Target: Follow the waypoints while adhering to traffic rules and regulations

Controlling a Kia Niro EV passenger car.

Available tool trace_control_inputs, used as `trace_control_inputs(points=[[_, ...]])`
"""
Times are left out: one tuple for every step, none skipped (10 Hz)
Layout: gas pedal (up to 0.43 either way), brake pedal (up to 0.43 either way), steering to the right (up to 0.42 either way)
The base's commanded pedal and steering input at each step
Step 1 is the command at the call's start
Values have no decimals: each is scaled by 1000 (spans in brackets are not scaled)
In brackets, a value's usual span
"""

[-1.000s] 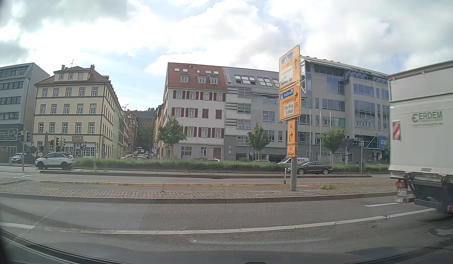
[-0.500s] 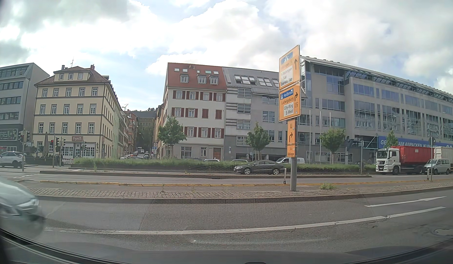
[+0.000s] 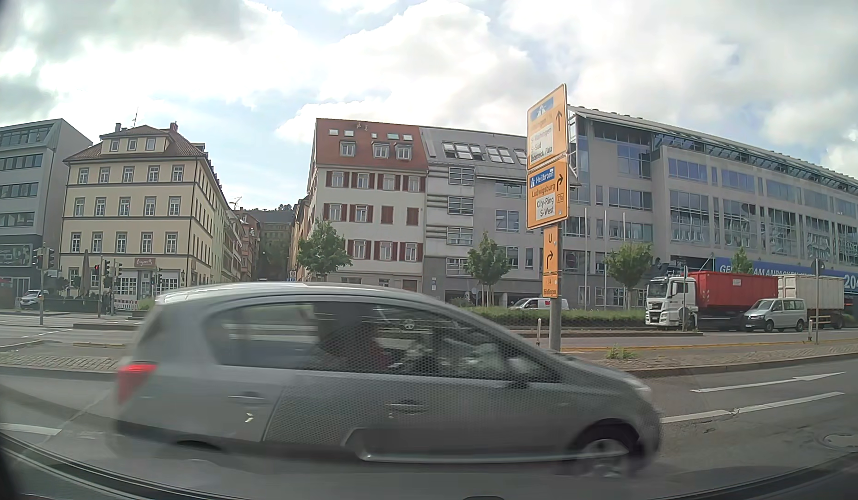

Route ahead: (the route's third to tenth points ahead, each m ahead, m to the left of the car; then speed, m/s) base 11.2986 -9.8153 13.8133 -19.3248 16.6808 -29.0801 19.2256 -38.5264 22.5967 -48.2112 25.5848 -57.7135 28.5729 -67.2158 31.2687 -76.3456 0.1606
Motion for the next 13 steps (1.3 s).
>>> trace_control_inputs(points=[[98,0,195],[150,0,195],[169,0,195],[228,0,195],[280,0,199],[287,0,210],[287,0,225],[287,0,247],[287,0,285],[287,0,318],[280,0,370],[280,0,404],[268,0,445]])
